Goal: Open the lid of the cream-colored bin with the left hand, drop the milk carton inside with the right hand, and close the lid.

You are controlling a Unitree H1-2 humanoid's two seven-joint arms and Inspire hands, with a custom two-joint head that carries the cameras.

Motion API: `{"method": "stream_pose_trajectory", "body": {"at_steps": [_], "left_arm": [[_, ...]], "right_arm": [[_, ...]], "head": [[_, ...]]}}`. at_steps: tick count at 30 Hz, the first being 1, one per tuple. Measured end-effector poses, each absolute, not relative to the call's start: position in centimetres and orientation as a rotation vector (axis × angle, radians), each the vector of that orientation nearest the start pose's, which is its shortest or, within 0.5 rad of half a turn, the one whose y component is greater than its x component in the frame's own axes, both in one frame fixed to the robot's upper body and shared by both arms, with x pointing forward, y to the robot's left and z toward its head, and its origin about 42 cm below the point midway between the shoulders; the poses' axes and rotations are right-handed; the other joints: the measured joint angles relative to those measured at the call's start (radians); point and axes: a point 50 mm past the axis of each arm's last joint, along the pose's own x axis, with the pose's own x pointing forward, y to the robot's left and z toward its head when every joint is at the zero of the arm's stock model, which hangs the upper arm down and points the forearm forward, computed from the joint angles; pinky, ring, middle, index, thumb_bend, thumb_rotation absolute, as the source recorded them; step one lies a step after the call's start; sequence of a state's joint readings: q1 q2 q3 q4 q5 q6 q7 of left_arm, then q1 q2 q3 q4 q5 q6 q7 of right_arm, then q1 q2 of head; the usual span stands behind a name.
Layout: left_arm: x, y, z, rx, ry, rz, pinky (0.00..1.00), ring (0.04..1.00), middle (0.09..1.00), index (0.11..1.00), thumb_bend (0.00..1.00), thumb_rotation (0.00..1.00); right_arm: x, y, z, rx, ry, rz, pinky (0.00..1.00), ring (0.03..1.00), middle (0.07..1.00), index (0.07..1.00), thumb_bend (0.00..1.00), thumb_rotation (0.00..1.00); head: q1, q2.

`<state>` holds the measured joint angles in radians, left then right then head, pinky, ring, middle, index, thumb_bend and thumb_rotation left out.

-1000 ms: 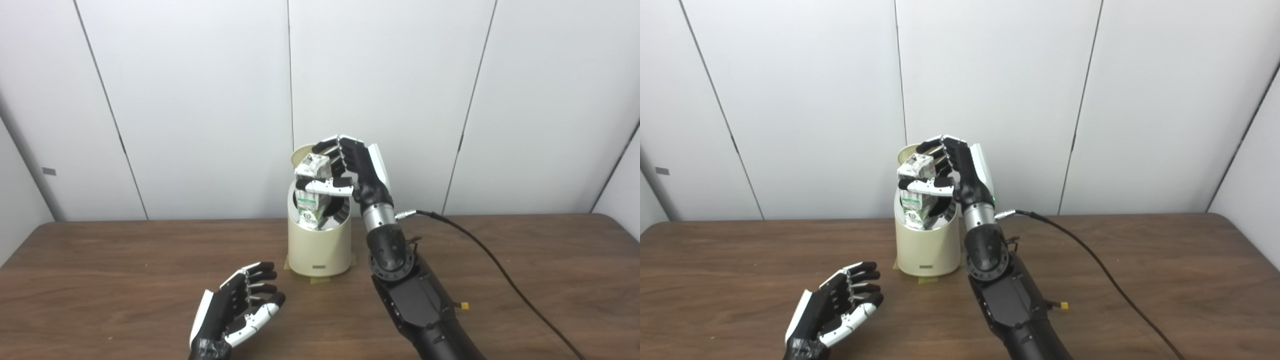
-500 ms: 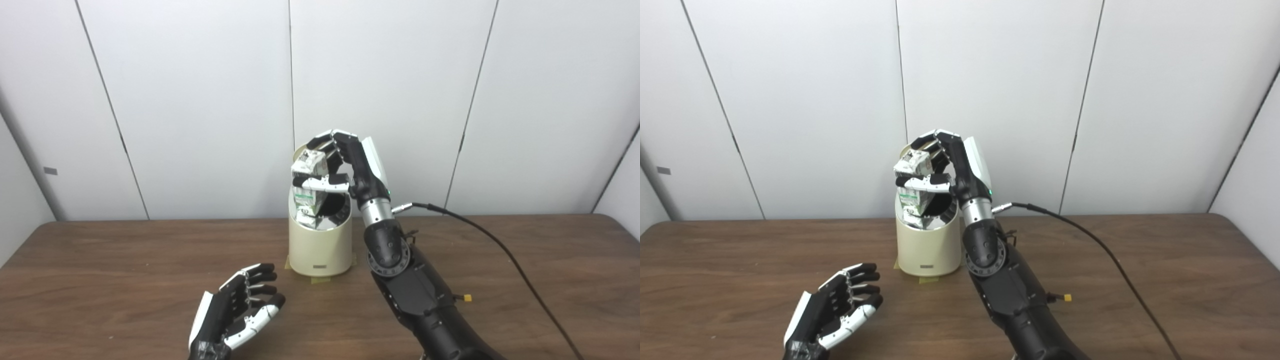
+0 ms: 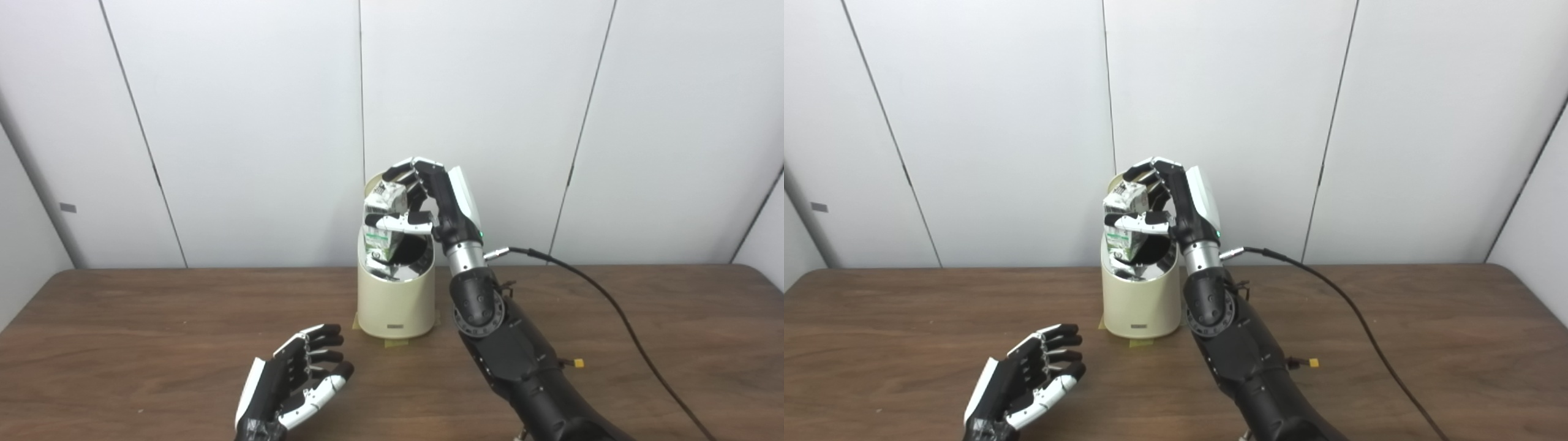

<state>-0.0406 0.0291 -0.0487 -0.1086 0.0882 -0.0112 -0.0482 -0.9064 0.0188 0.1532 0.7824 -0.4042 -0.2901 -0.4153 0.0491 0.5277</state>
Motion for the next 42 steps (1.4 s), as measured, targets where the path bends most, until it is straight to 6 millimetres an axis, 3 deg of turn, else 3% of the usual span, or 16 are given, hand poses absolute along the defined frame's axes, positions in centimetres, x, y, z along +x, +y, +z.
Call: {"method": "stream_pose_trajectory", "body": {"at_steps": [42], "left_arm": [[29.4,20.4,13.5,0.121,-0.143,-0.109,0.54,0.677,0.739,0.744,0.66,0.28]], "right_arm": [[51.5,-10.1,26.7,-0.498,-0.574,-0.021,0.28,0.328,0.434,0.522,0.52,0.0]], "head": [[-0.023,0.028]]}}
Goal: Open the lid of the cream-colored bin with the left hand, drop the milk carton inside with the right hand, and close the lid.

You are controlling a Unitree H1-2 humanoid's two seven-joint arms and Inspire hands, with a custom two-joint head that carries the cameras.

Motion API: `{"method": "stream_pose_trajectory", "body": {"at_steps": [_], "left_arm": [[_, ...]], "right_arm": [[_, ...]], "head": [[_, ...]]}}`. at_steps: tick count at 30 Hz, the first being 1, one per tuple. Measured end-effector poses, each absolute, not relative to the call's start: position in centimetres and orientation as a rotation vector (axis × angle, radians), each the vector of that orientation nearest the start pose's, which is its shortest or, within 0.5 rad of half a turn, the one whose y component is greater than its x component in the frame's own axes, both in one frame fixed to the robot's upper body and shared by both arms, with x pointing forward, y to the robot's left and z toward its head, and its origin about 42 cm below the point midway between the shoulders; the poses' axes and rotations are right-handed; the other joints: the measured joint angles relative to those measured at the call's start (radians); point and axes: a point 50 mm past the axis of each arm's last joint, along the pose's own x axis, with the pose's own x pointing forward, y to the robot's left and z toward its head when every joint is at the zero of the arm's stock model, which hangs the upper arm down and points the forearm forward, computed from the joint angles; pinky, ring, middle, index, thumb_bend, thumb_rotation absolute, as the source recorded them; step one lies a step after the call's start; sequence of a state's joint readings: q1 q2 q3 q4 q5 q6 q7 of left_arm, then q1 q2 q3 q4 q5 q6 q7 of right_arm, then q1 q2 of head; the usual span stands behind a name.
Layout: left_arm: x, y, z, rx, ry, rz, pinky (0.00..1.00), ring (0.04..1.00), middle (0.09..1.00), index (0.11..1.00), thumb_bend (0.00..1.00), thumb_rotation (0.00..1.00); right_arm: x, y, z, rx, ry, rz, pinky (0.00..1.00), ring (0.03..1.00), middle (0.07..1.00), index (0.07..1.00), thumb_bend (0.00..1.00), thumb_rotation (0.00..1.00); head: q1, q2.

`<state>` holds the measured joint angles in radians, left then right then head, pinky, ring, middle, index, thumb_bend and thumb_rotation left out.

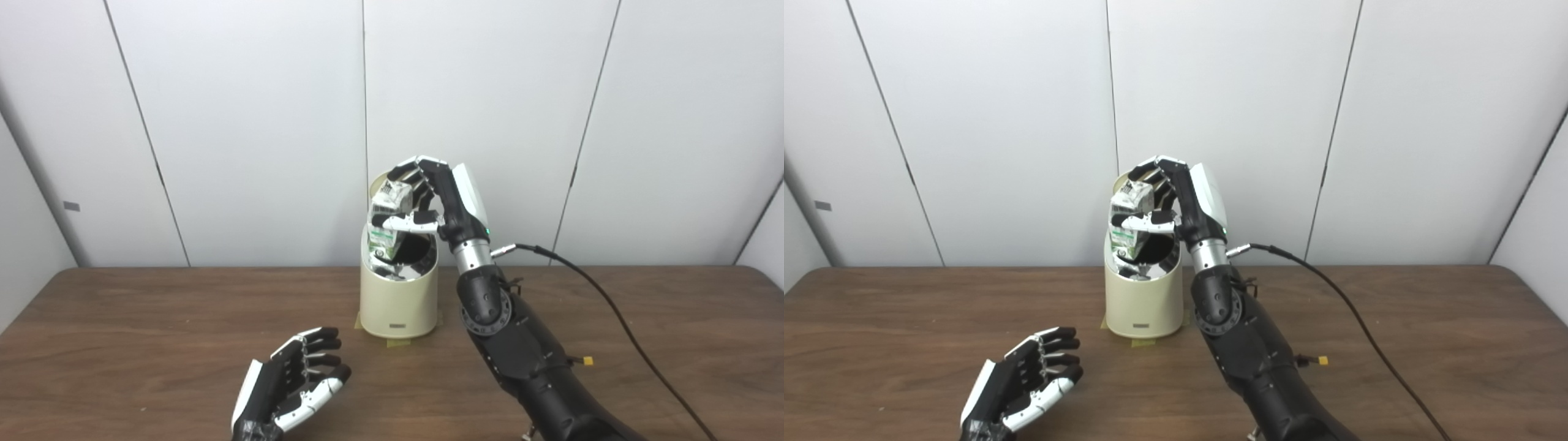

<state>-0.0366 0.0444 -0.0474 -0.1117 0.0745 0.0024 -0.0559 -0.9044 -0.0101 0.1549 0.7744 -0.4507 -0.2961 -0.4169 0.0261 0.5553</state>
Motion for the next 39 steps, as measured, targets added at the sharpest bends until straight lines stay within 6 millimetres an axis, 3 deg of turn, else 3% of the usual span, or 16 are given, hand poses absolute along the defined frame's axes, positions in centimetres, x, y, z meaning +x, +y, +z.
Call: {"method": "stream_pose_trajectory", "body": {"at_steps": [8,15,39], "left_arm": [[29.4,20.6,13.5,0.123,-0.128,-0.106,0.54,0.677,0.737,0.742,0.66,0.28],[29.4,20.7,13.5,0.126,-0.128,-0.106,0.54,0.672,0.732,0.737,0.66,0.28],[29.4,20.6,13.4,0.122,-0.125,-0.104,0.55,0.686,0.743,0.742,0.66,0.26]], "right_arm": [[51.5,-10.6,27.2,-0.51,-0.586,-0.028,0.28,0.325,0.436,0.522,0.52,0.0],[51.9,-12.5,27.2,-0.542,-0.576,-0.059,0.26,0.318,0.432,0.524,0.52,0.0],[51.5,-12.5,26.7,-0.534,-0.567,-0.043,0.27,0.323,0.437,0.522,0.52,0.0]], "head": [[-0.003,0.006],[-0.005,0.011],[0.0,0.012]]}}
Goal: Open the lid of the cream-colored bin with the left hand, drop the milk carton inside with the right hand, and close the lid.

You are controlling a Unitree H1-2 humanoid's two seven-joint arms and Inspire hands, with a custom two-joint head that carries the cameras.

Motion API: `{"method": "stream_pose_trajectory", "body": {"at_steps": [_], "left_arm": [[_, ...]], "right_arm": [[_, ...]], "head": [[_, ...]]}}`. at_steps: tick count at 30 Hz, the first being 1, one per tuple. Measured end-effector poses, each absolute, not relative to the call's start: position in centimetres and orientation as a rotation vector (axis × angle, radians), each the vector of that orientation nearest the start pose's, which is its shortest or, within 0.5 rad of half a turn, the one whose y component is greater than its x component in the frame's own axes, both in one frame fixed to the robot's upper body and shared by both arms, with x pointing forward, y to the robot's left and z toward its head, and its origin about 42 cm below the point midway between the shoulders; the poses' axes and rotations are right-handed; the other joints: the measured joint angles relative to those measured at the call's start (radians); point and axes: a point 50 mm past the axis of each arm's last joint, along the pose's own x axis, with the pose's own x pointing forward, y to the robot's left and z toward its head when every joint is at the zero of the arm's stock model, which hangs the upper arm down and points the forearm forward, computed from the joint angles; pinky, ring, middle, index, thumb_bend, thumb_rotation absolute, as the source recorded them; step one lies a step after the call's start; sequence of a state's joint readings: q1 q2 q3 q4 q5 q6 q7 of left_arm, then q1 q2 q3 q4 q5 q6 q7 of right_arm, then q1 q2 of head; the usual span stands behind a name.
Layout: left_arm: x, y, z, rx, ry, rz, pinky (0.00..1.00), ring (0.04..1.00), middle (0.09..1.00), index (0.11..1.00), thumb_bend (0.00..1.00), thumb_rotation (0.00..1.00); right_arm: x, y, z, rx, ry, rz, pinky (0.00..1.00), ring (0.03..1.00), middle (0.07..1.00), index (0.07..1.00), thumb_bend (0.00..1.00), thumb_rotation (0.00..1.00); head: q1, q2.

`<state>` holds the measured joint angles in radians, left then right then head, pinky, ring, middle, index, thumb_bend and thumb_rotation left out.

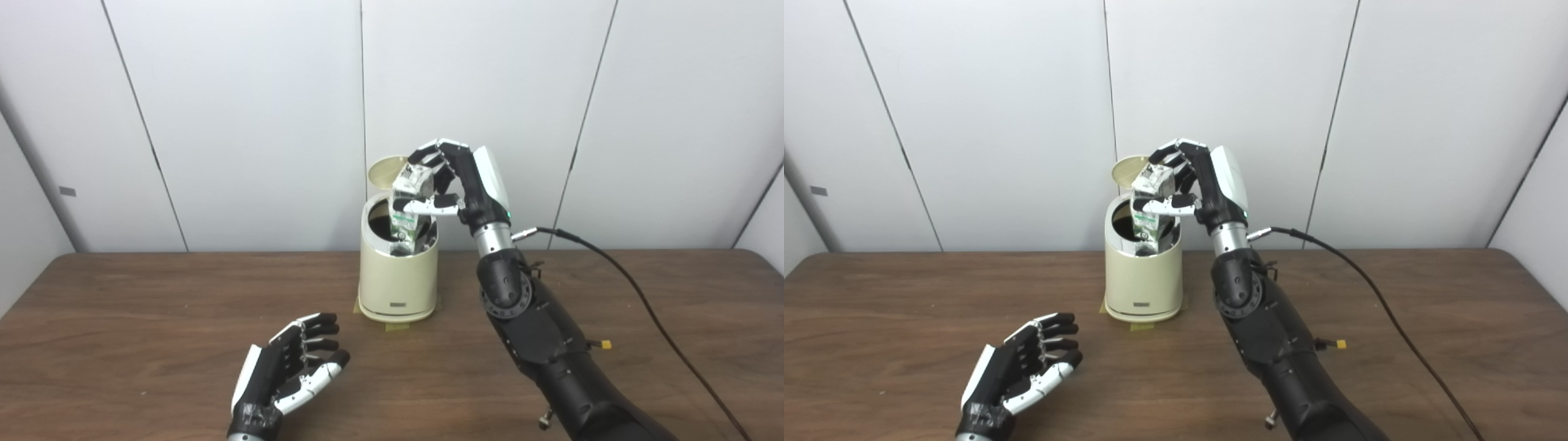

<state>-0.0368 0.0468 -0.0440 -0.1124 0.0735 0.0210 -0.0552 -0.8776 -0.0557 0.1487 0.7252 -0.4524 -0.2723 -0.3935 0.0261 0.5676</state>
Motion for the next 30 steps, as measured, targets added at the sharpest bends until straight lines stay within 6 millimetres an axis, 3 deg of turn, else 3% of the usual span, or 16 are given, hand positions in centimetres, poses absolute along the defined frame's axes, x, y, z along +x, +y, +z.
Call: {"method": "stream_pose_trajectory", "body": {"at_steps": [3,4,5,6,7,9,30], "left_arm": [[29.4,20.6,13.4,0.121,-0.125,-0.104,0.55,0.687,0.742,0.742,0.65,0.27],[29.4,20.6,13.4,0.121,-0.125,-0.104,0.55,0.687,0.742,0.742,0.65,0.27],[29.4,20.6,13.5,0.121,-0.125,-0.104,0.55,0.687,0.744,0.742,0.65,0.27],[29.4,20.6,13.5,0.121,-0.125,-0.104,0.55,0.687,0.745,0.742,0.65,0.27],[29.4,20.6,13.5,0.121,-0.126,-0.104,0.55,0.687,0.745,0.742,0.65,0.27],[29.4,20.6,13.5,0.121,-0.125,-0.104,0.55,0.687,0.745,0.743,0.65,0.26],[29.6,20.6,13.6,0.122,-0.128,-0.103,0.56,0.69,0.747,0.745,0.65,0.26]], "right_arm": [[51.4,-12.5,26.8,-0.547,-0.566,-0.021,0.28,0.355,0.443,0.526,0.52,0.0],[51.4,-12.4,26.7,-0.558,-0.562,-0.007,0.32,0.406,0.46,0.516,0.53,0.0],[51.4,-12.4,26.7,-0.573,-0.556,0.008,0.37,0.478,0.564,0.587,0.71,0.08],[51.5,-12.5,26.6,-0.594,-0.545,0.029,0.39,0.515,0.617,0.624,0.8,0.12],[51.5,-12.6,26.5,-0.62,-0.534,0.053,0.44,0.575,0.68,0.669,0.88,0.16],[51.5,-12.8,26.2,-0.665,-0.519,0.081,0.47,0.61,0.715,0.697,0.92,0.19],[50.5,-13.7,27.2,-0.694,-0.595,0.103,0.47,0.624,0.734,0.702,0.9,0.19]], "head": [[0.0,0.002],[0.0,0.002],[0.0,0.002],[0.0,0.002],[0.0,0.002],[0.0,0.002],[0.003,-0.002]]}}
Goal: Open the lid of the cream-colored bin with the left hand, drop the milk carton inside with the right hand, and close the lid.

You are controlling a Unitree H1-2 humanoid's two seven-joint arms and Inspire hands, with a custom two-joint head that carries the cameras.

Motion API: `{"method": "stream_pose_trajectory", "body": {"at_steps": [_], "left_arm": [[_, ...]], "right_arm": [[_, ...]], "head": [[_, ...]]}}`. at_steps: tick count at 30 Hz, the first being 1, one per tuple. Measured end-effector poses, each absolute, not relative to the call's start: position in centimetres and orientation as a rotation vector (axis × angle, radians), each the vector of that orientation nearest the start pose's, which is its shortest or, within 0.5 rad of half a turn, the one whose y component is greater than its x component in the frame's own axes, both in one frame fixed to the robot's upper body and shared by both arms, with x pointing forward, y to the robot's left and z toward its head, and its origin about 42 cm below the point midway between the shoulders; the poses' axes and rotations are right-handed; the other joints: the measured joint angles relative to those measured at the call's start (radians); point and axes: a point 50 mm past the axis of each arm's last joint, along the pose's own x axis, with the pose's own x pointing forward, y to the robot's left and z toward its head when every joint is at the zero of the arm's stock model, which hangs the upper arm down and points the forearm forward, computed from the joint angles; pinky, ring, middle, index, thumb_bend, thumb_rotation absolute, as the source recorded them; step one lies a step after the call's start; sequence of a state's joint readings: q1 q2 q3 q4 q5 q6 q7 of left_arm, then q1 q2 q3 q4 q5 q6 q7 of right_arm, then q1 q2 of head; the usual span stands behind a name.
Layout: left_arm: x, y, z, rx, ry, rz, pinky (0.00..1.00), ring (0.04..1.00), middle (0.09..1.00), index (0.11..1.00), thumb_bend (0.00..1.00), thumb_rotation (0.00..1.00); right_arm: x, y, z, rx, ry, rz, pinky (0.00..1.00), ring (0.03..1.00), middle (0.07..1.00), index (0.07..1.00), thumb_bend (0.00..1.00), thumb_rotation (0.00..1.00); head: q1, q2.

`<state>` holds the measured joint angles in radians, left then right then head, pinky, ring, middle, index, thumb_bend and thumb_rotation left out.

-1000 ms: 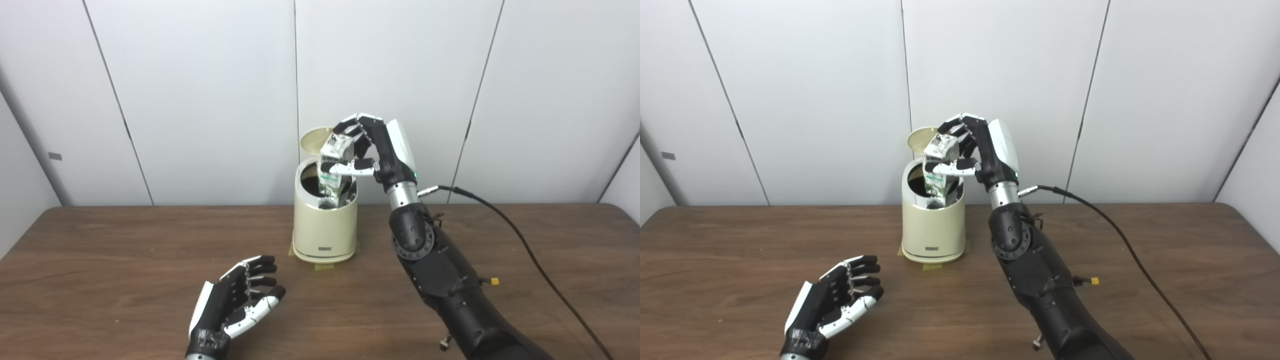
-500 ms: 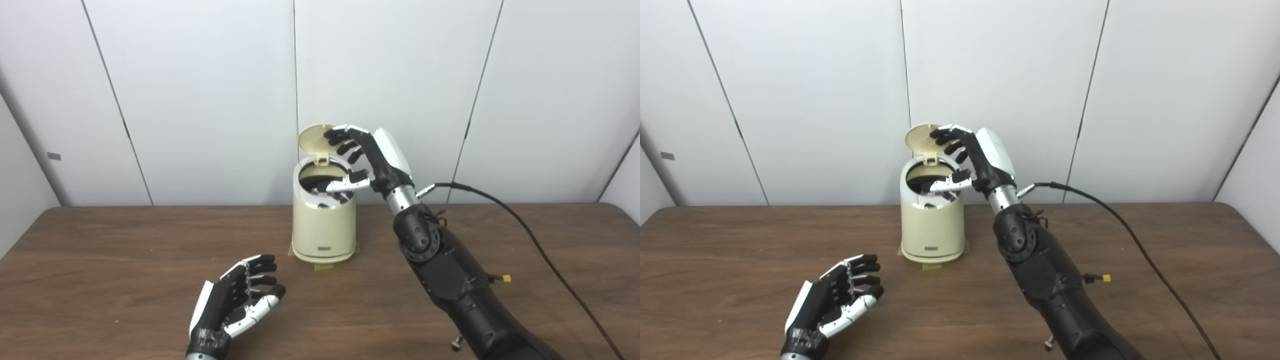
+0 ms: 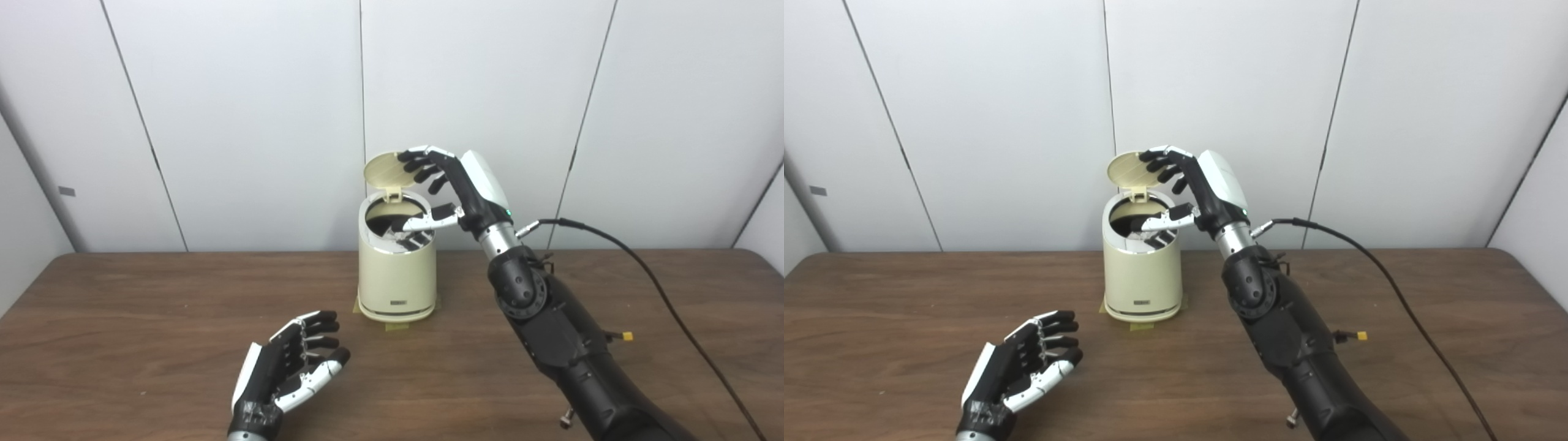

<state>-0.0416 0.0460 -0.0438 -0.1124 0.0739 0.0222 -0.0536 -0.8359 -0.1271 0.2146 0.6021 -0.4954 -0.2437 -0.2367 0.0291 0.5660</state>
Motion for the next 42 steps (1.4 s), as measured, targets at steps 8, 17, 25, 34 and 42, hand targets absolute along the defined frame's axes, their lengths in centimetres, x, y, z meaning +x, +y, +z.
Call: {"method": "stream_pose_trajectory", "body": {"at_steps": [8,17,25,34,42], "left_arm": [[29.6,20.6,13.6,0.12,-0.129,-0.104,0.55,0.683,0.742,0.74,0.66,0.27],[29.9,20.6,13.6,0.125,-0.13,-0.105,0.54,0.668,0.73,0.731,0.67,0.29],[30.1,21.2,13.2,0.122,-0.135,-0.101,0.56,0.675,0.73,0.74,0.67,0.25],[30.1,21.4,13.8,0.127,-0.164,-0.1,0.69,0.808,0.862,0.893,0.75,0.26],[35.2,22.6,21.4,0.295,-0.336,-0.155,0.88,0.975,0.987,1.0,0.87,0.3]], "right_arm": [[47.4,-15.4,26.9,-0.543,-0.721,0.075,0.32,0.46,0.625,0.661,0.82,0.18],[41.3,-19.0,26.3,-0.281,-0.839,0.01,0.29,0.386,0.579,0.67,0.74,0.19],[35.8,-24.1,17.5,-0.117,-0.517,-0.066,0.55,0.65,0.792,0.8,0.7,0.16],[32.9,-23.4,16.2,-0.135,-0.456,-0.036,0.67,0.76,0.831,0.841,0.76,0.3],[32.7,-23.4,15.9,-0.135,-0.439,-0.019,0.67,0.771,0.851,0.86,0.81,0.42]], "head": [[-0.005,-0.009],[-0.006,-0.031],[-0.002,-0.049],[0.017,-0.072],[0.02,-0.094]]}}
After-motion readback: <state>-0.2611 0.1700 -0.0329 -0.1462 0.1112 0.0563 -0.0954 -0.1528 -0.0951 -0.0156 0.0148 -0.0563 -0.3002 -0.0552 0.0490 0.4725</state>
